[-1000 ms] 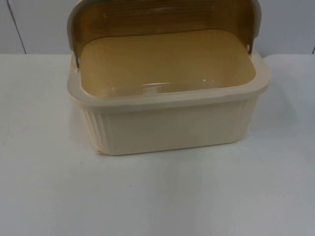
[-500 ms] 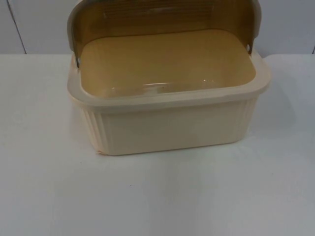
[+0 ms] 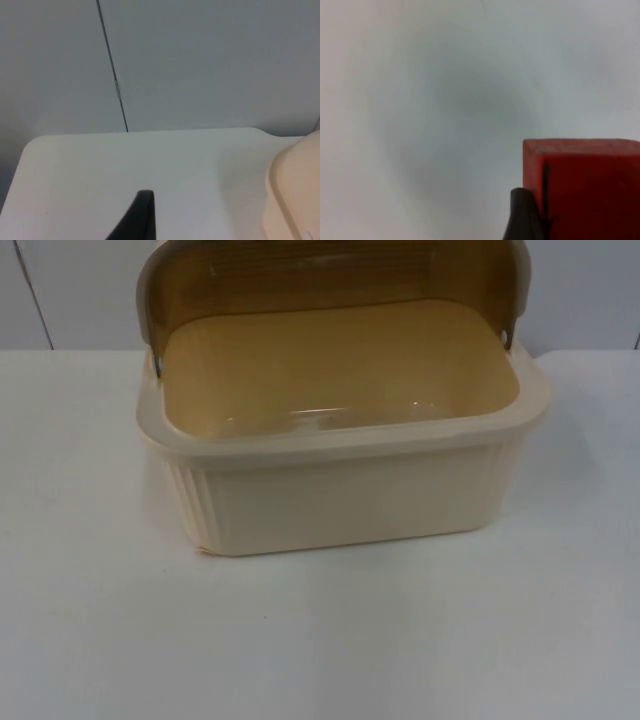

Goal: Open the box lid with the left hand, place the block into the box with the right hand, then close the box lid with the left hand.

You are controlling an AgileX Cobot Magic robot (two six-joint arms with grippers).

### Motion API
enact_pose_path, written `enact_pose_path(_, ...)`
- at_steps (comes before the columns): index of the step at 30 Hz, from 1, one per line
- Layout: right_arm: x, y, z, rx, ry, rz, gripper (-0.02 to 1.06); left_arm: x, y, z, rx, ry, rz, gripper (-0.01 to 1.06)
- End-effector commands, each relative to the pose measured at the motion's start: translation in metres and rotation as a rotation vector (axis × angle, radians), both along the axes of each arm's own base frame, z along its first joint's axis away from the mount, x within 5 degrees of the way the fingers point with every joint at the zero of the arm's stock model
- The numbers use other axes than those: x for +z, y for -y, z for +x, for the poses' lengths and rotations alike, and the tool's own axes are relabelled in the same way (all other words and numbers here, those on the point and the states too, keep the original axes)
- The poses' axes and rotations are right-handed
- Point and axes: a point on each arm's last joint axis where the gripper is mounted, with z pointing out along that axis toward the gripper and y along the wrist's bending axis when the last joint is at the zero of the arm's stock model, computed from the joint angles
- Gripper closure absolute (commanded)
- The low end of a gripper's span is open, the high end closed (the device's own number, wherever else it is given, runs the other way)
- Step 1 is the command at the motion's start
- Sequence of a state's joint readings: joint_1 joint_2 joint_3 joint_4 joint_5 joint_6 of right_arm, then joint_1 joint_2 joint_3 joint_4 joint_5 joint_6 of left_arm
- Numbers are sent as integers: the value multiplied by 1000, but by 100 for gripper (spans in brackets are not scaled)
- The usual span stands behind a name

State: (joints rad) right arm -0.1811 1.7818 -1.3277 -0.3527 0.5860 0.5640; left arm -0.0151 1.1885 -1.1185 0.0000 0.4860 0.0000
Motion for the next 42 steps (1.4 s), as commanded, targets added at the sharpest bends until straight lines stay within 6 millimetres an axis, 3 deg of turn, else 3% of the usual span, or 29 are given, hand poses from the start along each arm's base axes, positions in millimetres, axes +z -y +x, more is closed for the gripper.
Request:
enact_pose_path(1, 38, -5, 2, 48, 77, 0, 105, 5, 0, 0, 3, 24, -15, 0)
enact_pose_path(5, 98, -16, 4, 154, 206, 41, 105, 5, 0, 0, 3, 24, -15, 0)
enact_pose_path(6, 98, -16, 4, 154, 206, 41, 105, 5, 0, 0, 3, 24, -15, 0)
enact_pose_path(10, 146, -31, 2, 316, 284, 92, 105, 5, 0, 0, 3, 24, -15, 0)
enact_pose_path(13, 163, -39, -1, 394, 312, 118, 105, 5, 0, 0, 3, 24, -19, 0)
enact_pose_path(16, 188, -65, -6, 565, 366, 130, 105, 5, 0, 0, 3, 24, -19, 0)
enact_pose_path(17, 188, -65, -6, 565, 366, 130, 105, 5, 0, 0, 3, 24, -19, 0)
enact_pose_path(19, 200, -84, -8, 628, 385, 117, 105, 5, 0, 0, 3, 24, -19, 0)
enact_pose_path(21, 210, -116, -11, 719, 405, 96, 105, 4, 0, 0, 3, 20, -19, 0)
enact_pose_path(22, 210, -116, -11, 719, 405, 96, 105, 4, 0, 0, 3, 20, -19, 0)
enact_pose_path(28, 214, -200, -27, 944, 412, 35, 105, 4, 0, 0, 3, 14, -19, 0)
enact_pose_path(29, 214, -200, -27, 944, 412, 35, 105, 4, 0, 0, 3, 14, -19, 0)
enact_pose_path(34, 215, -254, -46, 1089, 437, 55, 105, 4, 0, 0, 3, 14, -19, 0)
enact_pose_path(38, 208, -281, -56, 1157, 437, 74, 105, 4, 0, 0, 3, 10, -19, 0)
enact_pose_path(41, 189, -303, -64, 1210, 407, 89, 105, 3, 0, -1, 3, 8, -16, 0)
enact_pose_path(42, 189, -303, -64, 1210, 407, 89, 105, 3, 0, -1, 3, 8, -16, 0)
